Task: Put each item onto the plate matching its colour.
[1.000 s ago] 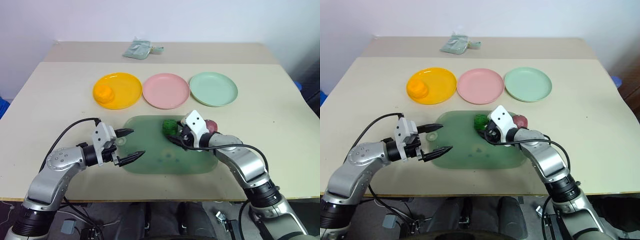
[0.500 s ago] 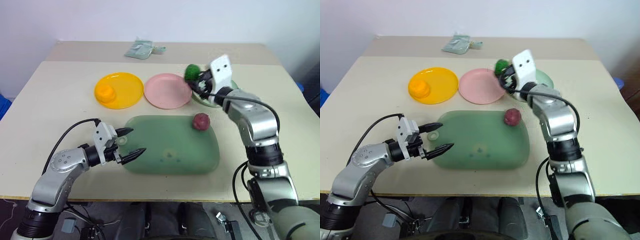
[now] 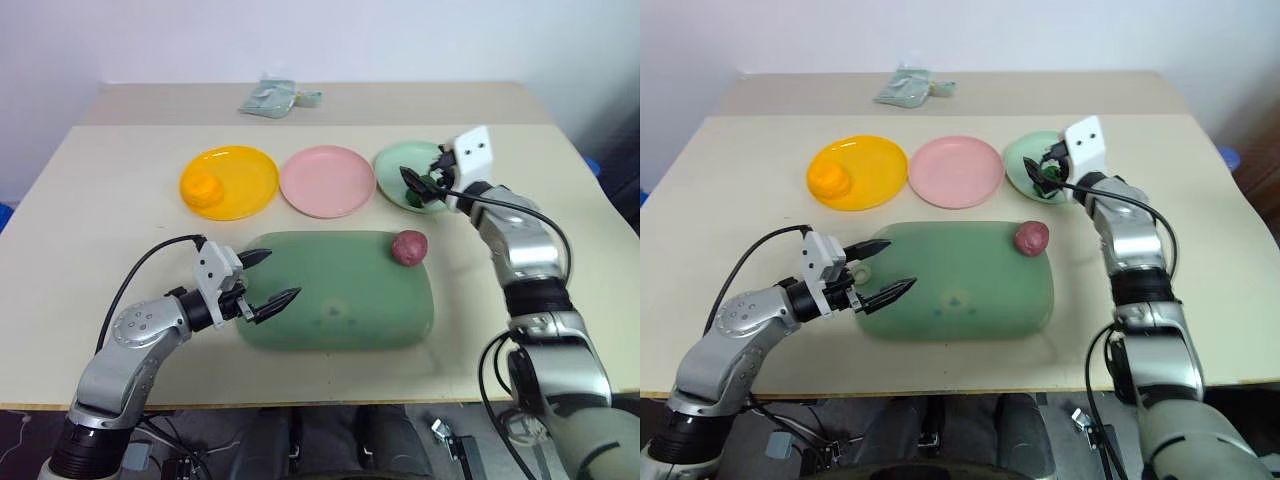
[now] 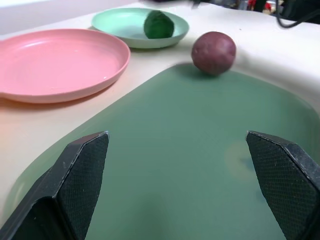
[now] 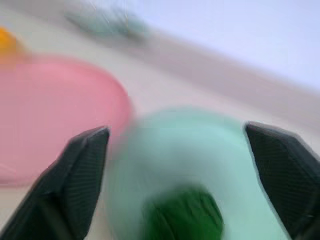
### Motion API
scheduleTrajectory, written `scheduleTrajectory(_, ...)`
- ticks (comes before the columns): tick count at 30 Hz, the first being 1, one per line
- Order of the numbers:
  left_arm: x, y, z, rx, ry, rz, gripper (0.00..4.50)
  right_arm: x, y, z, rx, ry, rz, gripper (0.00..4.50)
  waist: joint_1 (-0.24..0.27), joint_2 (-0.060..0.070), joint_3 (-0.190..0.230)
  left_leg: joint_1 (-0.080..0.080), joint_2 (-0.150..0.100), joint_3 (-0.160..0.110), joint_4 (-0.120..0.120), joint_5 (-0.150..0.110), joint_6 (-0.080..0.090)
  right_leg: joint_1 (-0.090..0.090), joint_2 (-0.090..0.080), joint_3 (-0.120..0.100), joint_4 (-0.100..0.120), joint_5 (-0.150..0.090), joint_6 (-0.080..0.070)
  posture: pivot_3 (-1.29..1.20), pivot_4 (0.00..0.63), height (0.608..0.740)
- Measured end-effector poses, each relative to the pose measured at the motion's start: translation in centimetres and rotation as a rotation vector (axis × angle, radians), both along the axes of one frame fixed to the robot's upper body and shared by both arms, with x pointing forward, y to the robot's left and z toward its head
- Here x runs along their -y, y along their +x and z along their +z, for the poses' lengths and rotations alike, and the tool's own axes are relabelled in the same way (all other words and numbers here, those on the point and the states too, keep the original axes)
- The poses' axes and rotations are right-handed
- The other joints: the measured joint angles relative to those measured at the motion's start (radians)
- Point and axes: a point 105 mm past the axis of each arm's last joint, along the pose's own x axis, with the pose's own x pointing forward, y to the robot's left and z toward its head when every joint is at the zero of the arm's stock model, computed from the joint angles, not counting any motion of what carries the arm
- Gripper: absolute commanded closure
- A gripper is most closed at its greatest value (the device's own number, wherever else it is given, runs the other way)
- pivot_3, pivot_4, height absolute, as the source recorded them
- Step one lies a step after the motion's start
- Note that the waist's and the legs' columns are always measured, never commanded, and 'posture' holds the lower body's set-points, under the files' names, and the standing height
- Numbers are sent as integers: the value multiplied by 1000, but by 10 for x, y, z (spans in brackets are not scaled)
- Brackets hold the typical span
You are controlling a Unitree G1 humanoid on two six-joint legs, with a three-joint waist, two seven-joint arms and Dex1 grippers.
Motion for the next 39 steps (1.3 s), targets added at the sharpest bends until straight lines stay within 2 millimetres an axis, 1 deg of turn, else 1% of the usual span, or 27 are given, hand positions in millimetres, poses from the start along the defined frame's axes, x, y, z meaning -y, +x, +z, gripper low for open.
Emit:
scheduleTrajectory(2, 1, 0, 0, -2, 1, -7, 0, -2, -29, -10, -50, -38, 124, 18, 10, 0, 0, 0, 0, 0, 1, 0, 1, 1, 0, 0, -1, 0, 0, 0, 150, 740)
scheduleTrajectory(3, 0, 0, 0, -2, 3, -9, 0, -3, -43, -21, -101, -57, 176, 18, 13, 0, 0, 0, 0, 0, 2, -1, 1, 1, -1, 0, -2, 0, 0, 0, 150, 740)
scheduleTrajectory(5, 2, 0, 1, 0, 4, -22, 0, -1, -62, -39, -192, -86, 226, 18, 14, 0, 0, 1, 0, 1, 3, -1, 1, 1, -1, 0, -2, 0, 0, 0, 150, 740)
scheduleTrajectory(7, 4, 2, 3, 4, 6, -39, 0, 1, -75, -56, -276, -101, 248, 18, 14, 0, 0, 1, 0, 1, 3, -1, 1, 1, -1, 0, -1, 0, 0, 0, 150, 740)
scheduleTrajectory(9, 7, 4, 5, 12, 7, -57, 0, -3, -82, -65, -320, -103, 265, 18, 11, 0, 0, 1, 0, 1, 3, -1, 1, 1, -1, 1, 0, 0, 0, 0, 150, 740)
scheduleTrajectory(10, 8, 5, 6, 14, 8, -67, 0, -5, -82, -67, -325, -107, 265, 18, 8, 0, 0, 1, 0, 1, 3, -1, 1, 1, -1, 1, 0, 0, 0, 0, 150, 740)
scheduleTrajectory(13, 10, 7, 6, 13, 8, -75, 0, -17, -71, -72, -314, -101, 240, 18, 3, 0, 0, 1, 0, 1, 3, 0, 0, 0, 0, 1, 0, 0, 0, 0, 150, 740)
scheduleTrajectory(15, 10, 8, 5, 9, 7, -77, 0, -24, -63, -76, -316, -108, 221, 550, 5, 0, 0, 1, 0, 1, 3, 0, 0, 0, 0, 1, 0, 0, 0, 0, 150, 740)
scheduleTrajectory(16, 10, 8, 5, 8, 7, -76, 0, -26, -60, -78, -320, -108, 210, 904, 9, 0, 0, 1, 0, 1, 3, 0, 0, 0, 0, 1, 0, 0, 0, 0, 150, 740)
scheduleTrajectory(17, 10, 8, 5, 8, 7, -75, 0, -27, -57, -79, -320, -103, 199, 1411, 14, 0, 0, 1, 0, 1, 3, 0, 1, 0, -1, 1, -1, 0, 0, 0, 150, 740)
scheduleTrajectory(18, 9, 7, 4, 5, 8, -71, 0, -29, -54, -78, -313, -108, 192, 1778, 15, 0, 0, 1, 0, 1, 4, 0, 1, 0, -1, 1, -1, 0, 0, 0, 150, 740)
scheduleTrajectory(19, 8, 7, 3, 1, 8, -68, 0, -31, -53, -76, -305, -112, 193, 1903, 15, 0, 0, 1, 0, 1, 4, -1, 1, 0, -1, 1, -1, 0, 0, 0, 150, 740)
scheduleTrajectory(22, 3, 4, -4, -22, 6, -48, 0, -38, -50, -67, -262, -108, 211, 1903, 13, 0, 0, 1, 0, 1, 4, -1, 1, 0, -1, 1, -1, 0, 0, 0, 150, 740)
scheduleTrajectory(23, 1, 4, -4, -24, 5, -37, 0, -43, -47, -62, -241, -96, 219, 1903, 12, 0, 0, 1, 0, 1, 4, 0, 1, 0, 0, 1, 0, 0, 0, 0, 150, 740)
scheduleTrajectory(24, -2, 4, -5, -24, 4, -17, 0, -53, -42, -55, -208, -72, 222, 1903, 8, 0, 0, 1, 0, 1, 4, 0, 0, -1, 0, 1, 0, 0, 0, 0, 150, 740)
scheduleTrajectory(25, -6, 6, -5, -20, 2, 6, 0, -62, -32, -46, -173, -47, 207, 1903, -2, 0, 0, 1, 1, 1, 4, 0, 0, -1, 0, 1, 0, 0, 0, 0, 150, 740)
scheduleTrajectory(27, -14, 9, -1, 9, -15, 66, 0, -86, -4, -27, -113, -13, 141, 1903, -17, 1, 0, 1, 1, 1, 2, 1, -2, -2, 1, 1, 1, 0, 0, 0, 150, 740)
scheduleTrajectory(29, -18, 12, 1, 30, -23, 113, 0, -95, 14, -20, -91, -19, 77, 1903, -11, 0, 0, 1, 0, 0, 0, 1, -2, -2, 1, 1, 1, 0, -1, 0, 150, 740)
scheduleTrajectory(30, -22, 12, 0, 33, -21, 139, 0, -99, 21, -20, -90, -18, 57, 1903, -8, 0, 0, 1, 0, -1, -1, 1, -2, -2, 1, 1, 1, 0, -1, 0, 150, 740)
scheduleTrajectory(32, -32, 11, -4, 24, -23, 196, 0, -109, 34, -31, -128, 10, 28, 874, -12, 0, 0, 1, -1, 0, -3, 1, -2, -2, 0, 1, 0, 0, -1, 0, 150, 740)
scheduleTrajectory(33, -34, 10, -7, 17, -23, 211, 0, -113, 39, -36, -144, 14, 21, 491, -12, 0, 0, 1, -1, 1, -4, 1, -2, -2, 0, 1, 0, 0, -1, 0, 150, 740)
scheduleTrajectory(34, -36, 8, -10, 6, -23, 225, 0, -116, 43, -42, -160, 18, 10, 203, -14, 0, 0, 1, -1, 1, -5, 1, -2, -3, 0, 1, 0, 0, -1, 0, 150, 740)
scheduleTrajectory(35, -36, 5, -14, -3, -25, 238, 0, -117, 45, -45, -162, 21, 4, 40, -14, 1, 0, 1, -1, 1, -5, 1, -2, -3, 0, 0, 0, 0, -1, 0, 150, 740)
scheduleTrajectory(36, -36, 3, -15, -8, -27, 247, 0, -117, 46, -46, -151, 25, 4, 40, -13, 1, 0, 1, -1, 1, -5, 1, -2, -3, 0, 0, 0, 0, -1, 0, 150, 740)
scheduleTrajectory(39, -38, 2, -12, 15, -32, 277, 0, -110, 46, -33, -64, 7, 32, 40, -12, 1, 0, 1, -1, 1, -5, 2, -3, -2, 0, 0, 0, 0, -1, 0, 150, 740)
